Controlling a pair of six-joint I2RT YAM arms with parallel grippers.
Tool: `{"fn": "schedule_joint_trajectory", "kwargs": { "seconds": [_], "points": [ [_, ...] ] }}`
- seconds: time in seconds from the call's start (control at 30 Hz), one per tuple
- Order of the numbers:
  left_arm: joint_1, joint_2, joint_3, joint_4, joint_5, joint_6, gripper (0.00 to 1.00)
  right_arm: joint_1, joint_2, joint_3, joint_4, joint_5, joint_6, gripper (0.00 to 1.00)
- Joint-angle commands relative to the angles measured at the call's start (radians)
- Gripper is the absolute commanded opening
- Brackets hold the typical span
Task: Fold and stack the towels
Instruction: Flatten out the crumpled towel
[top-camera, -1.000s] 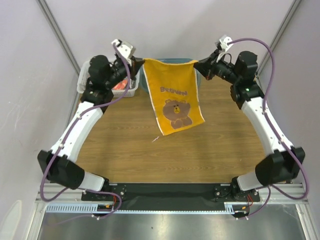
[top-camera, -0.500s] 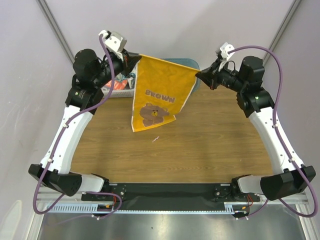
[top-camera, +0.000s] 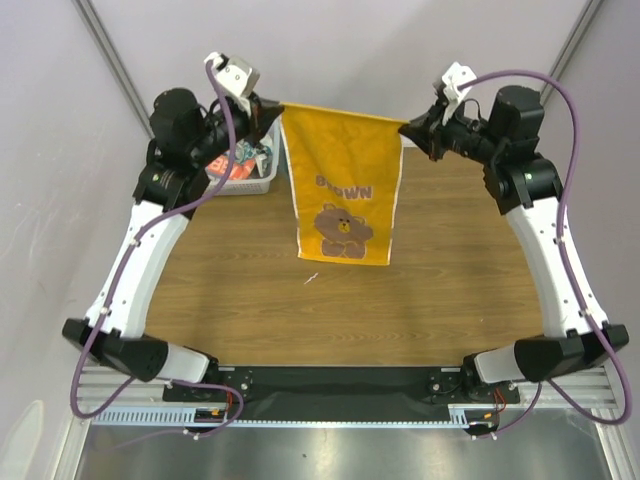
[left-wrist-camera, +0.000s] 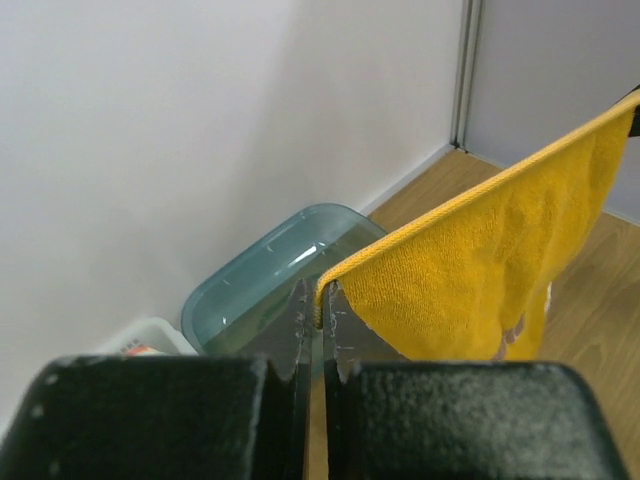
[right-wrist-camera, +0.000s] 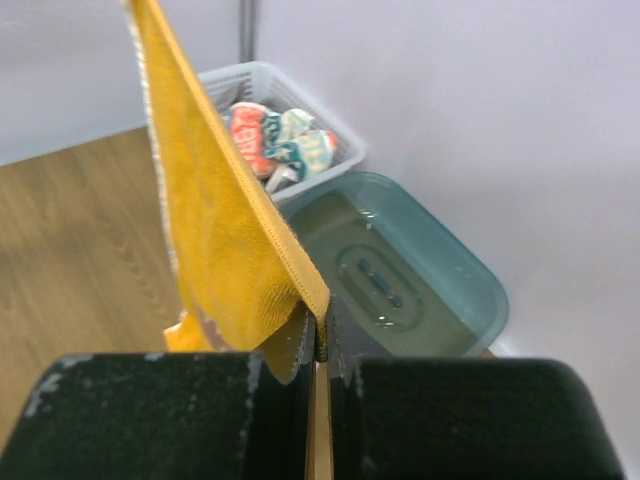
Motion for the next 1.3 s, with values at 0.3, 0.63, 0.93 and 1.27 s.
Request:
{"fn": "schedule_joint_trajectory", "kwargs": {
  "seconds": [0.3, 0.63, 0.93, 1.27],
  "points": [
    [0.056, 0.314, 0.481, -0.029, -0.04, 0.071, 0.0, -0.058, 0.26, 0.376, 0.028, 0.139, 0.008, 0.0],
    [0.064, 0.236, 0.411, 0.029, 0.045, 0.068, 0.0, -0.078, 0.275, 0.388, 0.017, 0.078, 0.031, 0.0],
    [0.032, -0.192, -0.266, 0.189, 0.059, 0.027, 0.0, -0.081, -0.189, -0.249, 0.166, 0.144, 0.082, 0.0],
    [-0.309, -0.605, -0.746, 0.218, -0.234, -0.004, 0.0, -0.069, -0.596, -0.669, 0.081, 0.093, 0.246, 0.0]
  ]
}}
